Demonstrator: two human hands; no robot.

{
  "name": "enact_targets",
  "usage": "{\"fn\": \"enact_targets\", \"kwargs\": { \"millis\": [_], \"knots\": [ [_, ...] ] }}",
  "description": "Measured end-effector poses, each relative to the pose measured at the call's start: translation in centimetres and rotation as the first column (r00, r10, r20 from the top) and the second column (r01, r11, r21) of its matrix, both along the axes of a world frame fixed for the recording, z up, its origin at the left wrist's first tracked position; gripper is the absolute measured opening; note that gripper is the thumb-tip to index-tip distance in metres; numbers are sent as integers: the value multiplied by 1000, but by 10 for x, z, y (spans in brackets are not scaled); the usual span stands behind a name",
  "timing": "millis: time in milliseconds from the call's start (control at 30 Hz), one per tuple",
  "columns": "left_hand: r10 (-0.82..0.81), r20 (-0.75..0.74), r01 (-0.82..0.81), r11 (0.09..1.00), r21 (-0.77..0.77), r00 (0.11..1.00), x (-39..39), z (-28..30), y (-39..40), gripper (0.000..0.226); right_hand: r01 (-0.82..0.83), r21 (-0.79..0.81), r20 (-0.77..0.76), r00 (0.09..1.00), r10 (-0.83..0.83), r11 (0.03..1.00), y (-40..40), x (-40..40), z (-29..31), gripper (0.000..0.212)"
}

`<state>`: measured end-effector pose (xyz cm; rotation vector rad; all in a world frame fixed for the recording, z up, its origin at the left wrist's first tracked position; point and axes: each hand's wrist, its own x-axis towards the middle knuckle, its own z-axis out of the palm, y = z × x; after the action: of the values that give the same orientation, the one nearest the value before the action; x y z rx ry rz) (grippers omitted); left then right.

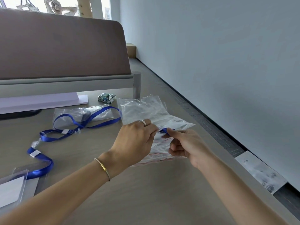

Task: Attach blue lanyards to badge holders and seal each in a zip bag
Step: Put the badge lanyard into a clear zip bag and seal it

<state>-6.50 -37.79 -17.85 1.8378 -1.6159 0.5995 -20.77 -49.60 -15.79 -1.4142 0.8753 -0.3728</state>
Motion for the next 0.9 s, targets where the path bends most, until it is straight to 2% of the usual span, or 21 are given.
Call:
{"fn": "enact_targets", "kwargs": {
  "millis": [100,167,200,300,367,467,533,600,633,767,833,900],
  "knots": [
    [-10,0,10,1000,19,1000,3,-3,2,27,-55,-36,-57,997,53,998,-2,1,0,20],
    [-3,-13,4,999,36,1000,8,-5,6,21,-21,-161,-97,995,5,987,-8,-4,-3,17],
    [7,-21,-6,999,49,1000,10,-6,9,18,13,-276,-124,991,-49,961,-13,-8,-6,20],
    [51,-72,-43,992,116,996,14,-9,16,19,43,-653,-200,953,-227,756,-23,-14,-17,34],
    [122,-137,-90,972,218,983,12,-9,21,24,26,-728,-232,931,-282,685,-25,-16,-21,40],
    [343,-164,-249,872,421,925,11,-6,29,37,31,-705,-245,927,-285,708,-28,-16,-24,41],
    [447,-160,-305,791,531,880,11,-5,32,37,37,-682,-232,936,-264,731,-32,-15,-27,29],
    [479,-182,-303,762,572,859,11,-4,33,28,83,-645,-160,957,-241,759,-33,-13,-29,13],
    [484,-206,-303,771,561,850,10,-3,33,22,105,-633,-127,963,-236,767,-33,-12,-28,8],
    [472,-374,-315,857,408,799,18,11,29,3,199,-600,32,974,-225,775,-28,-6,-9,12],
    [414,-562,-320,910,263,716,25,23,25,3,253,-496,156,967,-202,831,-27,-1,4,12],
    [270,-769,-332,940,80,579,28,38,20,9,303,-396,265,942,-208,867,-25,5,17,10]
  ]
}}
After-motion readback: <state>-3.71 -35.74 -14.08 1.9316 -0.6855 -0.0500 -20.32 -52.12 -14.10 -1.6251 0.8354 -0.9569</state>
